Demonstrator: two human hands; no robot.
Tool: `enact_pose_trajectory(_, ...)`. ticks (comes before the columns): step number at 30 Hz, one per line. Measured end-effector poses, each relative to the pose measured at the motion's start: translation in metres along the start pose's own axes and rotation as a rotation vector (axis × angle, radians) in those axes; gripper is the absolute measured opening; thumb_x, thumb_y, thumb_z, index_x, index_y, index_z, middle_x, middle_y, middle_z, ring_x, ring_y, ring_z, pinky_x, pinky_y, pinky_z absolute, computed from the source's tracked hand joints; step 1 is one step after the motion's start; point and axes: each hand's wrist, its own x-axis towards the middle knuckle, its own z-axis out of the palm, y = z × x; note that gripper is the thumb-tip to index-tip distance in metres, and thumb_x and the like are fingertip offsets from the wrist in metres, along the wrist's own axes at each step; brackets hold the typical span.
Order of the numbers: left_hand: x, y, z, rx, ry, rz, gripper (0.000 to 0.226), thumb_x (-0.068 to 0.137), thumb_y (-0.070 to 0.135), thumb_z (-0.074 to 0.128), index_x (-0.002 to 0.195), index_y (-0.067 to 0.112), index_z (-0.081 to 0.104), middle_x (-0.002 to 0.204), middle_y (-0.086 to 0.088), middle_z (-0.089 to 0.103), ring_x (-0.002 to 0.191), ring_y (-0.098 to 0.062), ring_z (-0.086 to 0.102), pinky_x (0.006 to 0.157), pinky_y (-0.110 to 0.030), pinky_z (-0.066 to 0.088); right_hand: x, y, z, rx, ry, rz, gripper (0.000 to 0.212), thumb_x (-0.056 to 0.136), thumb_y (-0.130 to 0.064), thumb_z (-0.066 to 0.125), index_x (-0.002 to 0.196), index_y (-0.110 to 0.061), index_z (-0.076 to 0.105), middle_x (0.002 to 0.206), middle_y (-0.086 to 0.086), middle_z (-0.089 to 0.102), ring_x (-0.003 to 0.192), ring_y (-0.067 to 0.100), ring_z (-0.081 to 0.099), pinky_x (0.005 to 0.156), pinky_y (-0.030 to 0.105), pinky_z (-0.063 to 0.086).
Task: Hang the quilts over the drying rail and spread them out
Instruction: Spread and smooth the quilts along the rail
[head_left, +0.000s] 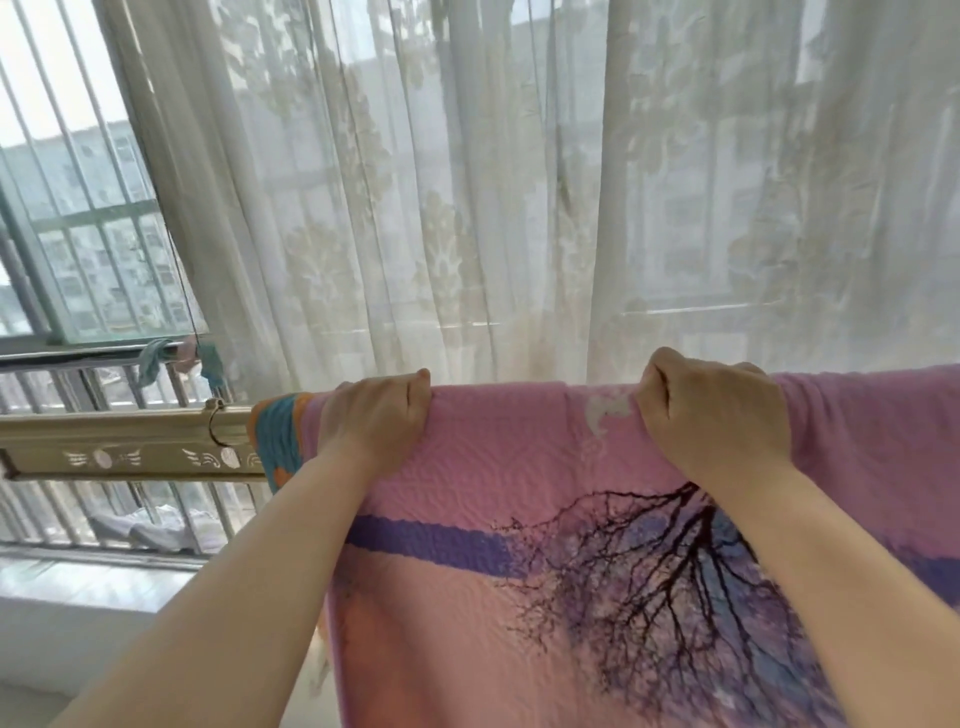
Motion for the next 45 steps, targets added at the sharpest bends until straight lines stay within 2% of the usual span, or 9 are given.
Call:
enact_pose_trajectory(9, -0.006, -0.009, -0.002, 0.007, 0.013, 0.019, 0.048, 0.102, 0.032, 0.019, 0.118, 0.02, 0.062, 0.112, -0.004, 0.069, 0.098, -0.025, 0.061, 0.085, -0.036, 0.037, 0.005, -0.023, -0.009, 0.005, -0.165, 0.114, 0.03, 0.094, -0.021, 0.035, 0.079, -0.009, 0.059, 0.056, 0.003, 0.054, 0.052, 0.025, 0.044, 0.07, 0.036, 0.036)
enact_pose_trajectory(13, -0.005, -0.001, -0.001, -0.009, 0.022, 0.082, 0.048, 0.102, 0.033, 0.019, 0.105, 0.017, 0.064, 0.104, -0.004, 0.07, 0.091, -0.024, 0.062, 0.084, -0.037, 0.04, 0.001, -0.074, -0.002, 0.134, -0.179, -0.059, 0.033, 0.097, -0.028, 0.034, 0.102, -0.018, 0.064, 0.089, 0.002, 0.071, 0.074, 0.023, 0.061, 0.086, 0.039, 0.042)
enact_pose_trajectory(18, -0.021, -0.006, 0.008, -0.29, 0.188, 0.257, 0.031, 0.1, 0.029, 0.035, 0.106, 0.014, 0.061, 0.105, -0.003, 0.067, 0.097, -0.021, 0.059, 0.087, -0.035, 0.043, 0.001, -0.129, 0.003, 0.23, -0.325, -0.145, 0.04, 0.098, -0.036, 0.028, 0.127, -0.024, 0.055, 0.121, -0.003, 0.065, 0.11, 0.02, 0.058, 0.102, 0.044, 0.031)
enact_pose_trajectory(22, -0.044, -0.03, 0.023, -0.263, 0.402, 0.264, 0.025, 0.084, 0.021, 0.062, 0.108, 0.013, 0.06, 0.111, -0.003, 0.064, 0.103, -0.023, 0.054, 0.088, -0.035, 0.042, 0.002, -0.137, 0.007, 0.132, -0.394, -0.077, 0.046, 0.097, -0.045, 0.025, 0.125, -0.021, 0.054, 0.119, 0.0, 0.063, 0.109, 0.023, 0.055, 0.104, 0.048, 0.028)
enact_pose_trajectory(26, -0.052, -0.048, 0.023, -0.232, 0.408, 0.008, 0.046, 0.067, 0.029, 0.075, 0.105, 0.011, 0.057, 0.109, -0.007, 0.056, 0.104, -0.029, 0.049, 0.084, -0.044, 0.045, 0.001, -0.149, 0.006, 0.063, -0.407, -0.024, 0.053, 0.094, -0.057, 0.027, 0.122, -0.019, 0.052, 0.119, 0.003, 0.061, 0.113, 0.026, 0.054, 0.107, 0.054, 0.024)
enact_pose_trajectory(31, -0.044, -0.058, 0.011, -0.289, 0.361, -0.086, 0.046, 0.076, 0.023, 0.067, 0.116, 0.005, 0.052, 0.122, -0.012, 0.052, 0.115, -0.033, 0.044, 0.1, -0.042, 0.039, 0.004, -0.164, 0.007, 0.151, -0.4, -0.049, 0.054, 0.089, -0.066, 0.032, 0.123, -0.029, 0.052, 0.119, -0.002, 0.061, 0.114, 0.022, 0.053, 0.107, 0.056, 0.022)
enact_pose_trajectory(37, -0.033, -0.065, -0.017, -0.22, 0.259, -0.116, 0.025, 0.079, 0.019, 0.052, 0.102, 0.011, 0.061, 0.094, -0.007, 0.065, 0.094, -0.027, 0.057, 0.082, -0.035, 0.044, 0.013, -0.185, 0.01, 0.234, -0.325, -0.028, 0.058, 0.08, -0.074, 0.041, 0.101, -0.023, 0.058, 0.095, -0.004, 0.064, 0.097, 0.018, 0.058, 0.107, 0.047, 0.029)
enact_pose_trajectory(40, -0.035, -0.063, -0.022, -0.136, 0.254, -0.053, 0.028, 0.081, 0.024, 0.054, 0.106, 0.015, 0.063, 0.093, -0.005, 0.065, 0.093, -0.024, 0.057, 0.084, -0.033, 0.04, 0.011, -0.198, 0.014, 0.344, -0.323, -0.09, 0.053, 0.079, -0.069, 0.05, 0.108, -0.025, 0.059, 0.096, -0.005, 0.066, 0.092, 0.017, 0.06, 0.095, 0.037, 0.038)
enact_pose_trajectory(45, -0.039, -0.069, -0.014, -0.197, 0.276, -0.061, 0.028, 0.082, 0.034, 0.057, 0.102, 0.015, 0.057, 0.097, -0.004, 0.064, 0.1, -0.023, 0.054, 0.08, -0.032, 0.042, 0.007, -0.192, 0.018, 0.353, -0.259, -0.111, 0.037, 0.084, -0.058, 0.055, 0.109, -0.032, 0.062, 0.1, -0.008, 0.068, 0.095, 0.017, 0.059, 0.09, 0.036, 0.034)
